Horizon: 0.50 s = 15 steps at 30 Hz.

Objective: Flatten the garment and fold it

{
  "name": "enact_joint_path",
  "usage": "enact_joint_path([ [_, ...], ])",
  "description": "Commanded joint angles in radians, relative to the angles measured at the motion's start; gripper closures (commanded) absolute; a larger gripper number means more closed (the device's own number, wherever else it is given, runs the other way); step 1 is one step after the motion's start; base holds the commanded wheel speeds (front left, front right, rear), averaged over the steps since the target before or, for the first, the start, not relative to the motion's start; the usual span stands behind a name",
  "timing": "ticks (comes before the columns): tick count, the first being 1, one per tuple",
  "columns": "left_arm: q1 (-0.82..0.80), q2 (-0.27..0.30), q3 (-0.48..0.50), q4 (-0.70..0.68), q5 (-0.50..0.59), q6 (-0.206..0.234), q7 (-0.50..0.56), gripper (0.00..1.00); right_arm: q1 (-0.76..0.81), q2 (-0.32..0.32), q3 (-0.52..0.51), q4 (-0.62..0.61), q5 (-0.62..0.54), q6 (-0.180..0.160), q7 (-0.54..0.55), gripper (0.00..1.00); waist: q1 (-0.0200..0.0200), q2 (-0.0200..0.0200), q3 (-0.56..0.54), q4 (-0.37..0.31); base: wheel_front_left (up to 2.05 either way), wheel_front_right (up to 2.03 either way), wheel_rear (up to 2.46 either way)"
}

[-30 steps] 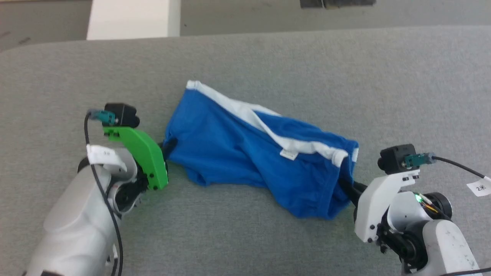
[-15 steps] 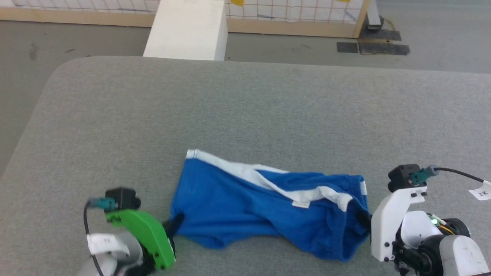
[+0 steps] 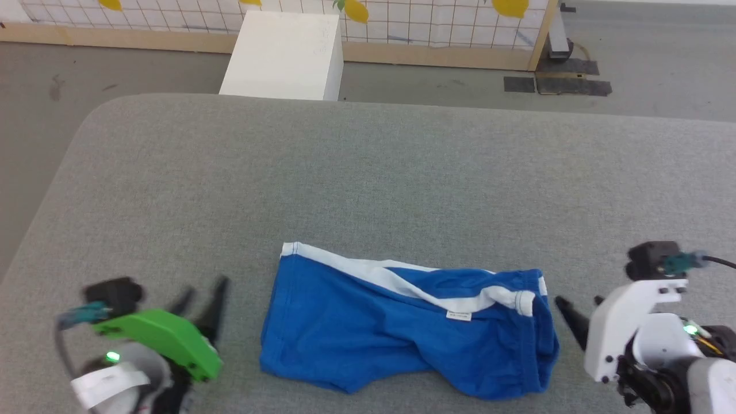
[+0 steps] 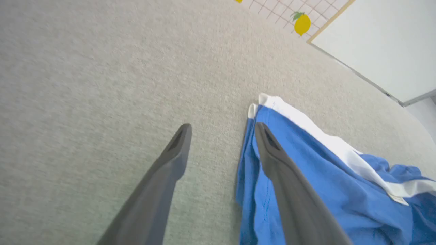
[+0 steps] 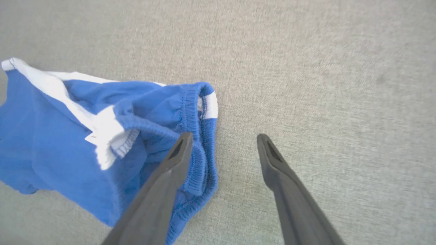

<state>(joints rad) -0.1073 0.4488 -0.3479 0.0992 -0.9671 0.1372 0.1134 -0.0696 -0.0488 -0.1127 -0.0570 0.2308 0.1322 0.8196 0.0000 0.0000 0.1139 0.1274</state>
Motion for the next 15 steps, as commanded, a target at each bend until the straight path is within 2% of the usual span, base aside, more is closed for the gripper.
enact_joint_path([
  [1, 0.007, 0.019, 0.022, -0.008, 0.035, 0.011, -0.055, 0.00, 0.027, -0.002, -0.006, -0.032, -0.018, -0.002, -0.020, 0.00, 0.0000, 0.0000, -0.007, -0.005, 0.00, 0.00, 0.00],
  [6, 0.046, 0.047, 0.107, -0.020, 0.152, 0.039, -0.316, 0.00, 0.105, -0.002, 0.018, -0.165, -0.024, -0.002, -0.039, 0.00, 0.0000, 0.0000, -0.010, -0.015, 0.00, 0.00, 0.00],
  [11, 0.091, 0.031, 0.193, -0.068, 0.258, 0.059, -0.373, 0.00, 0.165, -0.002, 0.115, -0.255, -0.018, -0.002, 0.001, 0.00, 0.0000, 0.0000, -0.002, -0.015, 0.00, 0.00, 0.00],
  [15, 0.124, -0.031, 0.289, -0.150, 0.374, 0.040, -0.375, 0.00, 0.154, -0.001, 0.170, -0.243, -0.058, -0.002, 0.013, 0.00, 0.0000, 0.0000, 0.010, -0.005, 0.00, 0.00, 0.00],
])
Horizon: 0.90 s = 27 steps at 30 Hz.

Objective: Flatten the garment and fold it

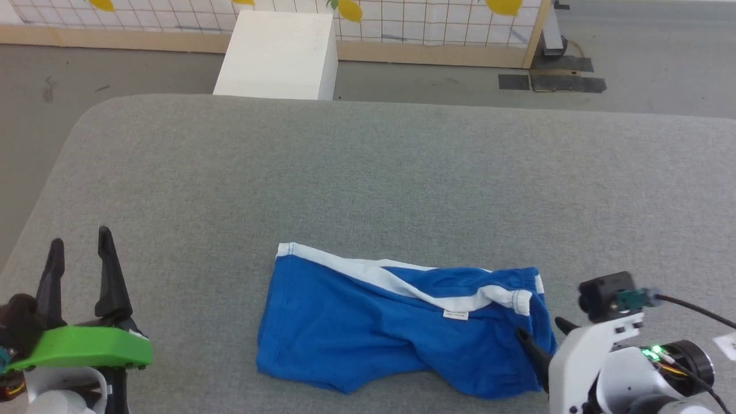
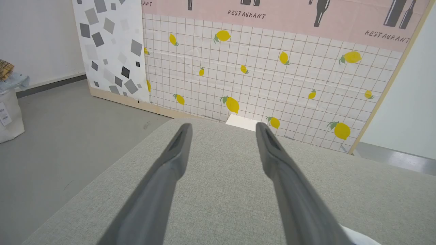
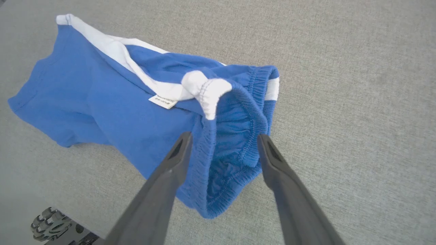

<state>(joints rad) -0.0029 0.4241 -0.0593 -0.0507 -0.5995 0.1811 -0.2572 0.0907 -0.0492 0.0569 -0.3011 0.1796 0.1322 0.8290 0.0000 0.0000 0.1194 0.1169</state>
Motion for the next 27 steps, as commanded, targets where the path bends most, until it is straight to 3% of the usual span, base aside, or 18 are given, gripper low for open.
enact_joint_path([
  [1, 0.029, -0.025, 0.017, -0.010, 0.029, -0.016, -0.004, 0.00, -0.016, -0.001, 0.002, 0.016, -0.017, -0.002, 0.002, 0.00, 0.0000, 0.0000, 0.010, 0.010, 0.00, 0.00, 0.00],
  [9, 0.039, -0.132, 0.091, -0.005, 0.120, -0.111, -0.004, 0.00, -0.118, -0.001, -0.073, 0.169, -0.118, -0.002, -0.049, 0.00, 0.0000, 0.0000, 0.047, 0.056, 0.00, 0.00, 0.00],
  [19, 0.006, -0.211, 0.149, 0.035, 0.181, -0.205, -0.004, 0.00, -0.203, -0.001, -0.078, 0.393, -0.078, -0.002, -0.042, 0.00, 0.0000, 0.0000, 0.091, 0.081, 0.00, 0.00, 0.00],
  [20, 0.001, -0.218, 0.153, 0.039, 0.186, -0.214, -0.004, 0.00, -0.208, -0.001, -0.072, 0.415, -0.066, -0.002, -0.038, 0.09, 0.0000, 0.0000, 0.096, 0.082, 0.00, 0.00, 0.00],
  [22, -0.009, -0.228, 0.162, 0.049, 0.196, -0.230, -0.004, 0.00, -0.218, -0.001, -0.061, 0.442, -0.052, -0.002, -0.041, 0.93, 0.0000, 0.0000, 0.100, 0.083, 0.00, 0.00, 0.00],
  [23, -0.013, -0.232, 0.166, 0.054, 0.200, -0.236, -0.004, 0.00, -0.221, -0.001, -0.056, 0.452, -0.043, -0.002, -0.044, 1.00, 0.0000, 0.0000, 0.101, 0.083, 0.00, 0.00, 0.00],
  [27, -0.018, -0.248, 0.184, 0.068, 0.219, -0.255, -0.004, 0.00, -0.241, -0.001, -0.067, 0.460, -0.026, -0.002, -0.064, 1.00, 0.0000, 0.0000, 0.095, 0.070, 0.00, 0.00, 0.00],
])
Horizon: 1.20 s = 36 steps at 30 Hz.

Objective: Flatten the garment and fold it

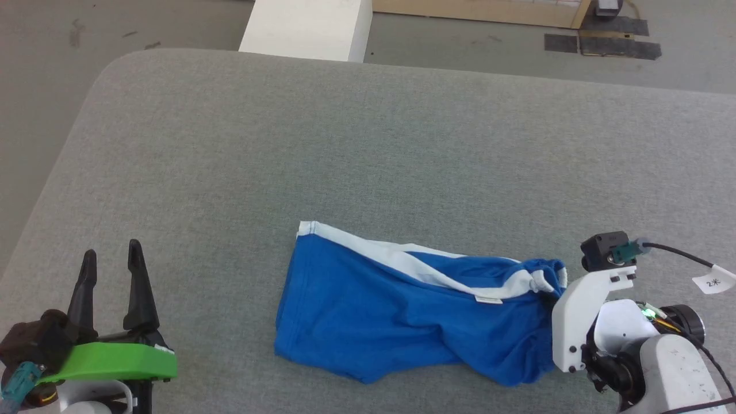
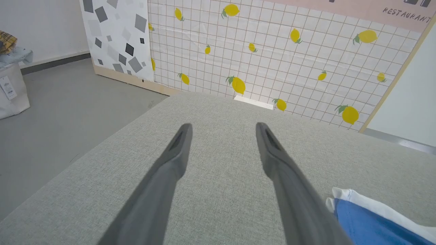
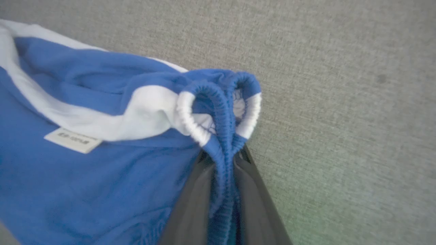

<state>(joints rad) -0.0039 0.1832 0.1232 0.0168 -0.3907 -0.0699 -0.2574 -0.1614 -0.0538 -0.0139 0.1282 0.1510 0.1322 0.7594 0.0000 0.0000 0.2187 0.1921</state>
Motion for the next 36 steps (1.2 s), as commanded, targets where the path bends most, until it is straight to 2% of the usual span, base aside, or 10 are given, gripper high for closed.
enact_joint_path([
  [1, -0.016, -0.011, 0.005, 0.005, 0.013, -0.008, -0.004, 0.00, 0.005, 0.004, -0.013, 0.030, -0.005, -0.002, 0.007, 1.00, 0.0000, 0.0000, -0.008, -0.010, 0.00, 0.00, 0.00],
  [6, -0.014, -0.020, 0.019, 0.019, 0.028, -0.022, -0.004, 0.00, -0.027, 0.003, -0.141, 0.000, -0.073, -0.002, 0.045, 1.00, 0.0000, 0.0000, -0.021, -0.027, 0.00, 0.00, 0.00],
  [11, -0.017, -0.027, 0.019, 0.032, 0.045, -0.032, -0.004, 0.00, -0.039, -0.050, -0.259, -0.027, -0.138, -0.002, 0.115, 1.00, 0.0000, 0.0000, -0.028, -0.033, 0.00, 0.00, 0.00],
  [15, -0.017, -0.032, 0.021, 0.041, 0.051, -0.037, -0.004, 0.00, -0.043, -0.081, -0.299, -0.039, -0.172, -0.002, 0.152, 1.00, 0.0000, 0.0000, -0.036, -0.036, 0.00, 0.00, 0.00],
  [20, -0.007, -0.037, 0.026, 0.047, 0.057, -0.042, -0.004, 0.00, -0.023, -0.088, -0.223, -0.122, -0.163, -0.002, 0.211, 1.00, 0.0000, 0.0000, -0.054, -0.040, 0.00, 0.00, 0.00],
  [24, -0.002, -0.042, 0.025, 0.048, 0.062, -0.045, -0.004, 0.00, 0.019, -0.096, -0.123, -0.247, -0.059, -0.002, 0.387, 1.00, 0.0000, 0.0000, -0.066, -0.039, 0.00, 0.00, 0.00],
  [27, -0.001, -0.047, 0.023, 0.047, 0.063, -0.046, -0.004, 0.00, 0.031, -0.065, -0.102, -0.349, 0.050, -0.002, 0.487, 1.00, 0.0000, 0.0000, -0.073, -0.036, 0.00, 0.00, 0.00],
  [31, -0.005, -0.055, 0.017, 0.048, 0.061, -0.049, -0.004, 0.00, 0.023, -0.015, -0.076, -0.430, 0.158, -0.002, 0.495, 1.00, 0.0000, 0.0000, -0.073, -0.028, 0.00, 0.00, 0.00],
  [36, -0.008, -0.062, 0.006, 0.050, 0.062, -0.052, -0.004, 0.00, 0.006, 0.002, -0.011, -0.378, 0.223, -0.002, 0.412, 1.00, 0.0000, 0.0000, -0.069, -0.012, 0.00, 0.00, 0.00],
])
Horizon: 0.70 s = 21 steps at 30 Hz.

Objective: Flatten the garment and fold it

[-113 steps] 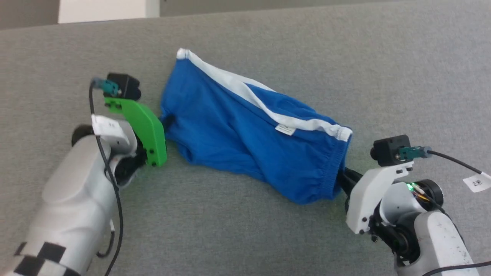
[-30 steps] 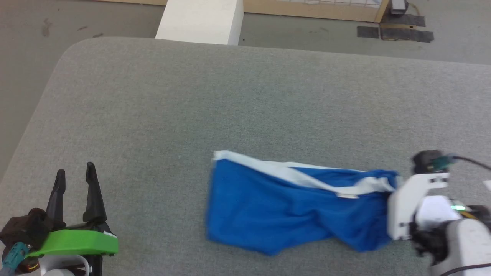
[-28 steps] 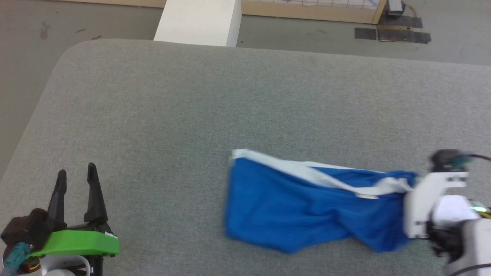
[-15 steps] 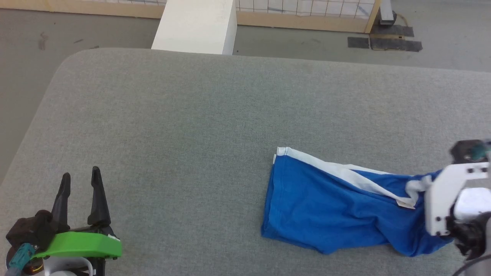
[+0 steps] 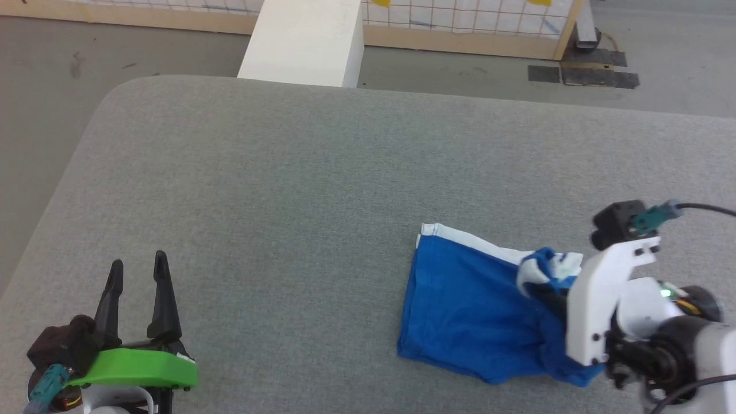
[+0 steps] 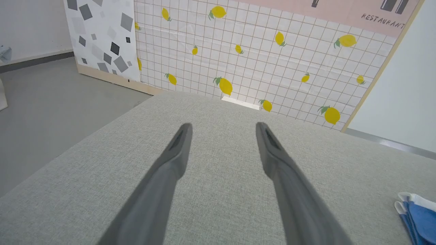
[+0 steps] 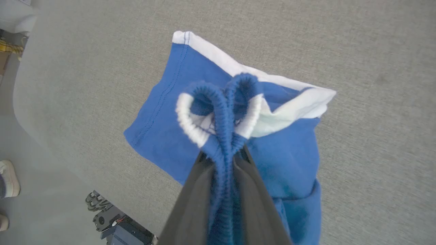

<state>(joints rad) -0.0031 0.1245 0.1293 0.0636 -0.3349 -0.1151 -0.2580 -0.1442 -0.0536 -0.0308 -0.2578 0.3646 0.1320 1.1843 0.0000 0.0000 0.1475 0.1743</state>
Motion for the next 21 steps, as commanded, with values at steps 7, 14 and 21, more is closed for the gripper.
enact_joint_path([
  [7, -0.020, -0.001, -0.010, 0.017, 0.000, -0.011, -0.004, 0.00, -0.072, 0.003, 0.118, 0.222, 0.055, -0.001, -0.212, 1.00, 0.0000, 0.0000, 0.022, 0.046, 0.00, 0.00, 0.00],
  [14, -0.036, -0.005, -0.029, 0.032, -0.007, -0.013, -0.004, 0.00, -0.154, 0.003, 0.197, 0.467, 0.077, -0.001, -0.405, 1.00, 0.0000, 0.0000, 0.049, 0.089, 0.00, 0.00, 0.00],
  [21, -0.042, -0.005, -0.032, 0.042, -0.012, -0.015, -0.004, 0.00, -0.207, 0.003, 0.239, 0.613, 0.065, -0.001, -0.515, 0.00, 0.0000, 0.0000, 0.056, 0.099, 0.00, 0.00, 0.00],
])
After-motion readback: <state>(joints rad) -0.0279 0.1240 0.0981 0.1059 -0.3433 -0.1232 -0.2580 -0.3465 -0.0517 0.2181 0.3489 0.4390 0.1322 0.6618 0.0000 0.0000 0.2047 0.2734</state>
